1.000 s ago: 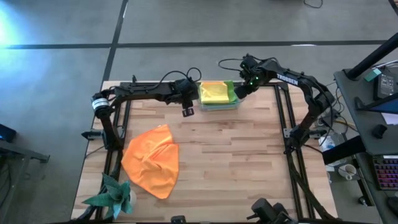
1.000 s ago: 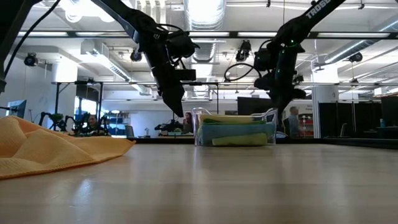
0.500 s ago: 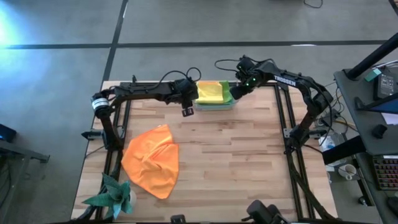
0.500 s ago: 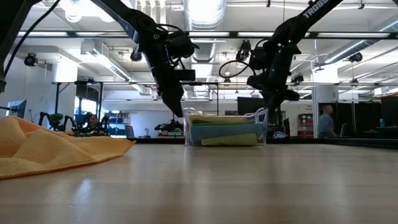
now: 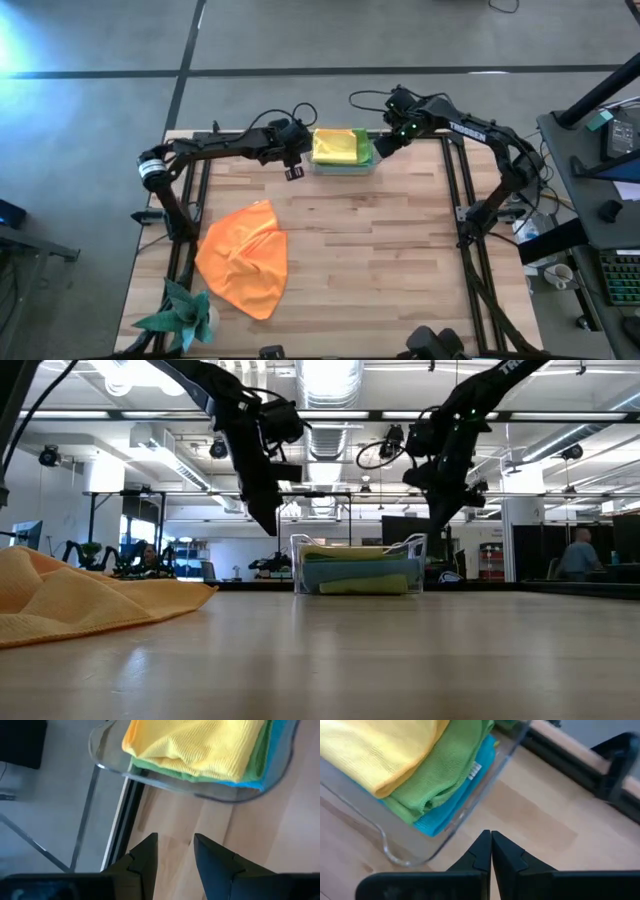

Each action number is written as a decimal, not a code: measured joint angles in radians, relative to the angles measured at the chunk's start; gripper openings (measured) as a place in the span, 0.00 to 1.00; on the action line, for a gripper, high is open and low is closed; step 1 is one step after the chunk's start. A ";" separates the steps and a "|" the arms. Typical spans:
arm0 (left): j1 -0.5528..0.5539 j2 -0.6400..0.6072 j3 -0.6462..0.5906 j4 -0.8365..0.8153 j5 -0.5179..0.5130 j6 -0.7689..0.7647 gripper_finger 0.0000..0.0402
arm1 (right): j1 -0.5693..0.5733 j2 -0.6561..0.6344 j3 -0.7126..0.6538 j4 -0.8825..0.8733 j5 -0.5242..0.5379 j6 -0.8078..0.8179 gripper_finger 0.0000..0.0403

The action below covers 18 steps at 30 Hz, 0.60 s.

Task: Fold microfiber towels
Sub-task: Fold the orange microfiber cloth

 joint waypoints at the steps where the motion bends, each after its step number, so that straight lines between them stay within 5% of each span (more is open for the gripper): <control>1: 0.000 -0.012 0.000 -0.015 0.001 -0.006 0.28 | 0.000 -0.015 0.000 -0.004 0.011 -0.002 0.02; 12: -0.021 -0.169 -0.039 -0.101 0.013 -0.197 0.28 | 0.080 -0.203 0.000 -0.010 0.019 -0.010 0.02; 18: -0.020 -0.231 -0.078 -0.234 0.202 -0.352 0.28 | 0.140 -0.257 0.000 -0.008 0.019 -0.005 0.02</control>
